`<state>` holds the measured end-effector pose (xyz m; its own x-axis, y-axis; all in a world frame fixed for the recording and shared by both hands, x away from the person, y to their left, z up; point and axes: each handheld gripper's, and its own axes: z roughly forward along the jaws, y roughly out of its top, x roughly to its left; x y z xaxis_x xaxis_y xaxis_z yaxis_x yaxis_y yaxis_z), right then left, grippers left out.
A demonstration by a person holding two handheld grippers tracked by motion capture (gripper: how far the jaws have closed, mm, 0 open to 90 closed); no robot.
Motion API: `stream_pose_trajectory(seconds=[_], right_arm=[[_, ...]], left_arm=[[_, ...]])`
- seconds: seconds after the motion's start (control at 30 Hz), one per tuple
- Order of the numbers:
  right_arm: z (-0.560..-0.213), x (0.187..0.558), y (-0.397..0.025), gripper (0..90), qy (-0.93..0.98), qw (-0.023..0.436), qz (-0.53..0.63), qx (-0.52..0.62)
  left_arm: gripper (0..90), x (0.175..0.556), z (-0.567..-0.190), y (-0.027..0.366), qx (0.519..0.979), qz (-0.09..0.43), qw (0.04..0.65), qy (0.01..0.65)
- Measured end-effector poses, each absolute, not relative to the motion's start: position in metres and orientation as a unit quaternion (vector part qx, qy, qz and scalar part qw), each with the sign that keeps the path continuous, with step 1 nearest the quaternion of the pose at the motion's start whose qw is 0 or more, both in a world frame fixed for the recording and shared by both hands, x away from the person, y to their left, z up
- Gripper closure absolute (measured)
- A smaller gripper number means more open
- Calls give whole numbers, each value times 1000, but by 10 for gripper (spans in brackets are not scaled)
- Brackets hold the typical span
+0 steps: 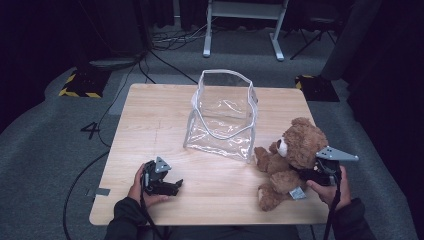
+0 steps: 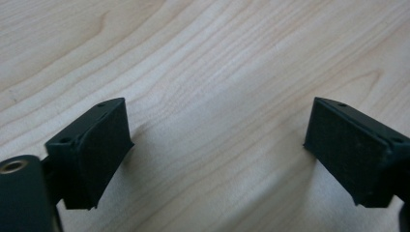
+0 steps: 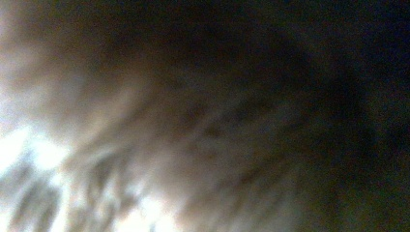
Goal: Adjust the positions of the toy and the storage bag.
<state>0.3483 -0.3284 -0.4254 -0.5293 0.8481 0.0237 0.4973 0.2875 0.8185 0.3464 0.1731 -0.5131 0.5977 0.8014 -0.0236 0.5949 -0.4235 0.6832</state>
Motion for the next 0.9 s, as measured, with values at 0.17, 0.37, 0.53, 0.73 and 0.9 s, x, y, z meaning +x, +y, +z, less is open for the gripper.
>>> stream_pose_trajectory(seconds=[0.17,0.37,0.53,0.73,0.9], right_arm=[[-427,347,-331,400,772,211,419,427],[-427,347,-334,401,777,212,422,415],[-426,345,-336,433,778,216,425,409],[-426,344,-342,449,776,213,432,407],[-424,344,-346,447,776,215,434,404]], left_arm=[[167,360,-511,171,826,176,333,420],[160,387,-501,170,816,169,355,423],[193,414,-490,160,807,169,377,422],[214,433,-491,139,810,179,375,415],[189,452,-493,131,798,163,385,433]])
